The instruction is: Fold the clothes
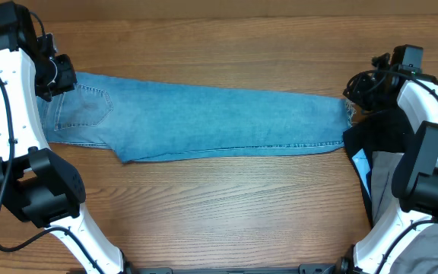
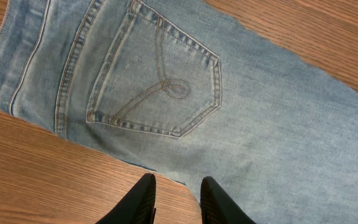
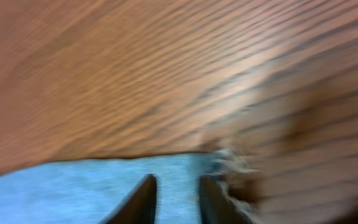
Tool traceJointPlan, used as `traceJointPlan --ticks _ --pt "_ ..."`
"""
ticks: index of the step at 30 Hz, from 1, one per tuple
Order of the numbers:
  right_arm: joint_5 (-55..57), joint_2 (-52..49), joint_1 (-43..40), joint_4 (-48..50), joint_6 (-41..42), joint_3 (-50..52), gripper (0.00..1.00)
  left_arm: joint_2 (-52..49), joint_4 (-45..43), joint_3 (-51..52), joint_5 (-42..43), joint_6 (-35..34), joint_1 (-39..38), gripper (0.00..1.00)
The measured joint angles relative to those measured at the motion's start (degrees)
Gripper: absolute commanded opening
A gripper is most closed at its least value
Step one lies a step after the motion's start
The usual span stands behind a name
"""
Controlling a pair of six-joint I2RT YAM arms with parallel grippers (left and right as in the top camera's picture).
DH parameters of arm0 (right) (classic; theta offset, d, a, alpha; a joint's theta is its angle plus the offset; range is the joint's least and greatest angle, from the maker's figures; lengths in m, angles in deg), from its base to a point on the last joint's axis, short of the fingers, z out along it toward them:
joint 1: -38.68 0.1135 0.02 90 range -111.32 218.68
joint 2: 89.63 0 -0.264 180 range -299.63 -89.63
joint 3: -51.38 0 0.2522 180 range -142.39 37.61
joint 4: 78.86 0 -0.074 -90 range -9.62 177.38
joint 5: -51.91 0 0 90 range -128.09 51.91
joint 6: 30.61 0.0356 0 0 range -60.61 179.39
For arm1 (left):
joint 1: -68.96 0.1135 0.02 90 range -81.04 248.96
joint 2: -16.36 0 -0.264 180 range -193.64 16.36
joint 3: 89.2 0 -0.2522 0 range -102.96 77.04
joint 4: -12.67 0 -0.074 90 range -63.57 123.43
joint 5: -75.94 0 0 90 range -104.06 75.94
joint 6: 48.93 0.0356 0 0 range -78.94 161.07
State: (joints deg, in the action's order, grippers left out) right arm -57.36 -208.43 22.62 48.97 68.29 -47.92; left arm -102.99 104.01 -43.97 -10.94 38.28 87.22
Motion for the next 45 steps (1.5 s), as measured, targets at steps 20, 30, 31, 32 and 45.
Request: traceJointPlan --ticks 20,30,31,32,45 --pt "6.6 -3.8 3.3 -1.0 0.0 0.0 0.04 0.0 0.2 0.0 -0.3 0.0 0.0 0.3" --pt "3.6 -1.2 3.0 -6.1 0.0 -5.5 0.04 0.0 0.4 0.0 -0.3 0.0 0.0 0.3" --pt "3.1 -0.1 3.0 -6.3 0.0 -5.5 0.04 0.0 0.4 0.0 -0.3 0.0 0.0 0.3" --pt "2.8 1.0 3.0 -6.3 0.0 -5.5 0.04 0.0 0.4 0.0 -0.3 0.0 0.0 0.3" --pt "1.0 7.4 3.1 -9.0 0.1 -6.4 0.05 0.0 0.4 0.0 -0.3 0.0 0.0 0.3"
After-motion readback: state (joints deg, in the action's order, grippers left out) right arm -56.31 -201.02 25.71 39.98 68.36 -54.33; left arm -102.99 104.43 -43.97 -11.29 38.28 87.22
